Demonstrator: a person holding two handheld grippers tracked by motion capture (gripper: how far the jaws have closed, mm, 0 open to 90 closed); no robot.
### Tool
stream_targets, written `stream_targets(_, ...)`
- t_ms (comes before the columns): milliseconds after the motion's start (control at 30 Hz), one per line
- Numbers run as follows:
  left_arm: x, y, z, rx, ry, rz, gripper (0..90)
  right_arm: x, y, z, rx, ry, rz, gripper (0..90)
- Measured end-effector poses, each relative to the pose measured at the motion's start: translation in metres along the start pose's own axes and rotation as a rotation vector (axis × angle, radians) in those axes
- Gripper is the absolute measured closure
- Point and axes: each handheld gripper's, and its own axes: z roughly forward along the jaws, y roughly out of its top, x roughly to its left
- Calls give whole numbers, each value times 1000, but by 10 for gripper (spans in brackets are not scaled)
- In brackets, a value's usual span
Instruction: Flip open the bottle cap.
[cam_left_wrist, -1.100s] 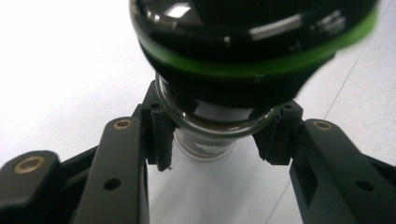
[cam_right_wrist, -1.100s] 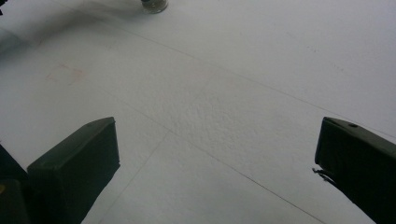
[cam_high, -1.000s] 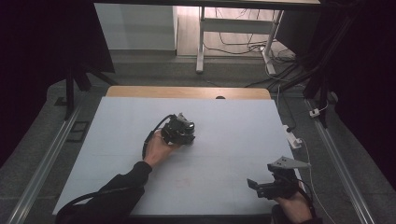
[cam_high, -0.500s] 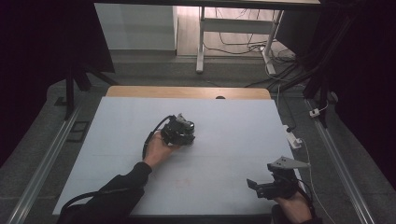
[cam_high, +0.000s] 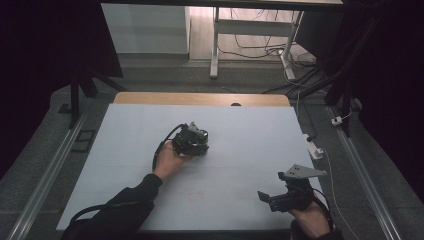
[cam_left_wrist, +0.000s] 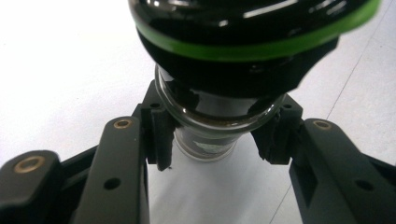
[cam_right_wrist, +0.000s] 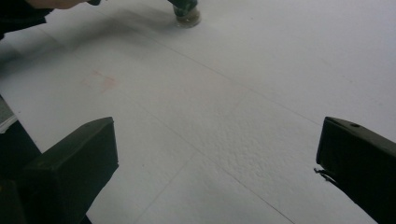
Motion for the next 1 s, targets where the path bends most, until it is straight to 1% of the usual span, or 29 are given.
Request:
stream_targets(33, 0, 0, 0, 0, 0, 0, 537, 1, 1, 1, -2, 6, -1, 0)
stream_targets(67, 0, 0, 0, -1, 1, 1, 537, 2, 4, 3, -4, 15, -13, 0)
stream_targets(100, 0, 0, 0, -1, 1, 1, 537, 2, 4, 3, -4, 15, -13, 0)
stream_targets(133, 0, 0, 0, -2, 1, 1, 537, 5, 7, 6, -16, 25, -31, 0)
stream_targets(233, 0, -1, 0, -3, 0, 1, 537, 8, 12, 12, -23, 44, -49, 0)
stream_targets(367, 0, 0, 0, -2, 1, 2, 537, 11, 17, 18, -28, 59, -57, 0)
stream_targets(400, 0, -1, 0, -3, 2, 1, 537, 13, 21, 21, -30, 70, -60, 0)
stream_targets(467, -1, -1, 0, -3, 3, 1, 537, 16, 25, 24, -37, 76, -66, 0)
stream_targets(600, -1, -1, 0, -6, 5, 0, 537, 20, 30, 29, -35, 93, -66, 0)
stream_targets(633, -1, -1, 0, -7, 5, -1, 537, 23, 34, 32, -35, 98, -77, 0)
stream_targets(700, -1, -1, 0, -10, 6, -2, 537, 25, 36, 34, -38, 101, -81, 0)
stream_targets(733, -1, -1, 1, -11, 7, -2, 537, 27, 40, 38, -34, 111, -88, 0)
stream_targets(833, -1, -1, 1, -10, 8, -2, 537, 29, 43, 42, -31, 118, -91, 0)
stream_targets(933, -1, -2, 1, -12, 10, 1, 537, 31, 49, 52, -23, 128, -82, 0)
stream_targets(1000, -2, -2, 1, -14, 11, 2, 537, 33, 52, 57, -14, 115, -97, 0)
